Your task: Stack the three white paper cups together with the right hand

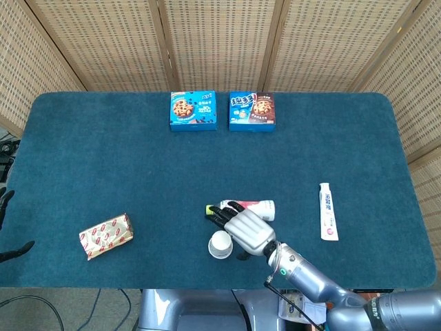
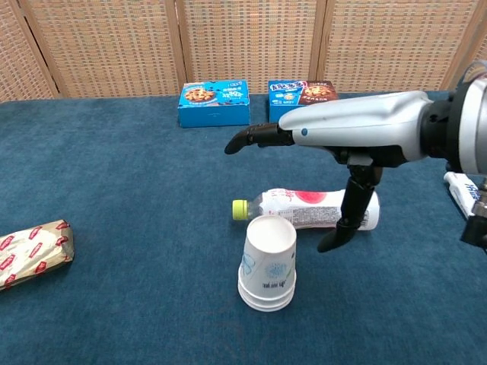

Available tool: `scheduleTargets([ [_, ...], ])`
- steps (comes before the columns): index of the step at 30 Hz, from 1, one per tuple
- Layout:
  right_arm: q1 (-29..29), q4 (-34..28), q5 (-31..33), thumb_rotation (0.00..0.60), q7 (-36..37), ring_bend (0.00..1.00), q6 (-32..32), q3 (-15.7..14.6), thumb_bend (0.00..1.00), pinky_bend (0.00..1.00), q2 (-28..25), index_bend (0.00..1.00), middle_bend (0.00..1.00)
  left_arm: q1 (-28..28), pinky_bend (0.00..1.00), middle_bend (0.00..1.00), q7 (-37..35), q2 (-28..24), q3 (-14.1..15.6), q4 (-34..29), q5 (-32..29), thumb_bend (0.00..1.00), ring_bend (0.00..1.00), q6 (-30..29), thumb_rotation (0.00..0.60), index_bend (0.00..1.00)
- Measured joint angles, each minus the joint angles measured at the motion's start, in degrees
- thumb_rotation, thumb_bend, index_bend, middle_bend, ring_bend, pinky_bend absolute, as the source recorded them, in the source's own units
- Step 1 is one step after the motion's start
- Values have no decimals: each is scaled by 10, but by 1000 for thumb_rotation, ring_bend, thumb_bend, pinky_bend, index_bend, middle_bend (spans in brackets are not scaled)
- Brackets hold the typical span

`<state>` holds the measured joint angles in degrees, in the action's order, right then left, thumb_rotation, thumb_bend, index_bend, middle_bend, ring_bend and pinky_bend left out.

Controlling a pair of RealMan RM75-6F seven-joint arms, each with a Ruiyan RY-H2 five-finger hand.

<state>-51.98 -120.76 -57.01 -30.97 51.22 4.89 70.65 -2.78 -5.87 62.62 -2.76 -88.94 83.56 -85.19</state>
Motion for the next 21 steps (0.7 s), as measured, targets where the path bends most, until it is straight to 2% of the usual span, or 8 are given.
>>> scheduleTargets([
  [5,10,-15,-29,600,-2,0,30,-4,0,0,-23,0,0,0,0,0,-2,0,0,1,0,134,0,-1,600,0],
  [11,57,-9,-132,600,35,0,82,-21,0,0,-58,0,0,1,0,0,0,2,1,2,5,134,0,-5,600,0],
  [16,135,61,-272,600,142,0,182,-51,0,0,-81,0,0,2,0,0,19,13,1,6,11,133,0,-14,600,0],
  [18,170,107,-312,600,188,0,234,-61,0,0,-85,0,0,2,0,0,25,18,1,7,14,134,0,-18,600,0],
  [21,223,173,-336,600,225,0,305,-71,0,0,-83,0,0,3,0,0,31,25,2,10,20,135,0,-24,600,0],
])
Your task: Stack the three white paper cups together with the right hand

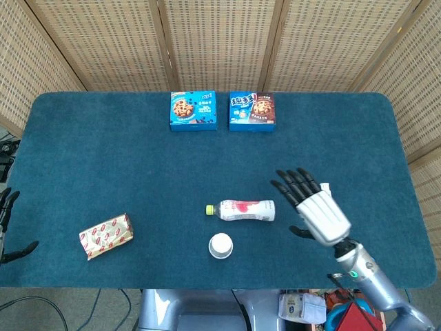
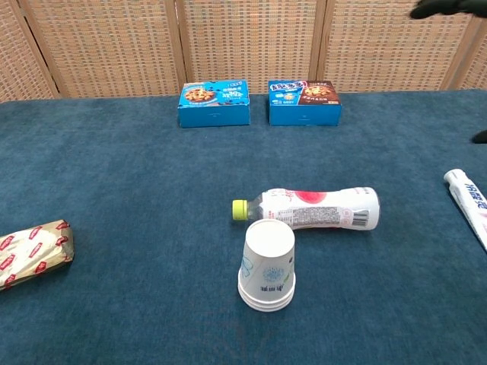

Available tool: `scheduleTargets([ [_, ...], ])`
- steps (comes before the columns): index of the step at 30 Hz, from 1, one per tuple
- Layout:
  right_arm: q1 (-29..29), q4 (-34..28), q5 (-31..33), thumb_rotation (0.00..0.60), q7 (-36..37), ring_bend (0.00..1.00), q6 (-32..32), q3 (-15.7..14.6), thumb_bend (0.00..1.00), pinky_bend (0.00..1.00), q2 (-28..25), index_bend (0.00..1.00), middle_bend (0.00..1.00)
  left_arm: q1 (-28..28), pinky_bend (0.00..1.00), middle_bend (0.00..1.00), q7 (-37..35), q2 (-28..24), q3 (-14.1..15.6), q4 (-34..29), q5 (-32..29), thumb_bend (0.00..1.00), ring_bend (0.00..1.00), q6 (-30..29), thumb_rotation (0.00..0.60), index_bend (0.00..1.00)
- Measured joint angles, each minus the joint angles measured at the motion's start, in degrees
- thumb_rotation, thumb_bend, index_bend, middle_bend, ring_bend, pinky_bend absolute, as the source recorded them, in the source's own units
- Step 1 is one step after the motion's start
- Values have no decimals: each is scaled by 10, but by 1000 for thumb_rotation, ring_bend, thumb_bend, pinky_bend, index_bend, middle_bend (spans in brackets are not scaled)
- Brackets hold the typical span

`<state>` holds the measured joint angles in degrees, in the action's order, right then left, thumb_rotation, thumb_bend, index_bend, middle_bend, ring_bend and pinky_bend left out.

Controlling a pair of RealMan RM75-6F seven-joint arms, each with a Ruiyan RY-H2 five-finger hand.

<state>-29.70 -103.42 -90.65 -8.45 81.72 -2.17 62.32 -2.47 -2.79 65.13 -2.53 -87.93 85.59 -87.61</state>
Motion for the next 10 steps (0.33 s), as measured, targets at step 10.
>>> scheduleTargets([
  [10,116,123,-34,600,33,0,121,-12,0,0,32,0,0,5,0,0,10,12,0,5,4,134,0,-13,600,0],
])
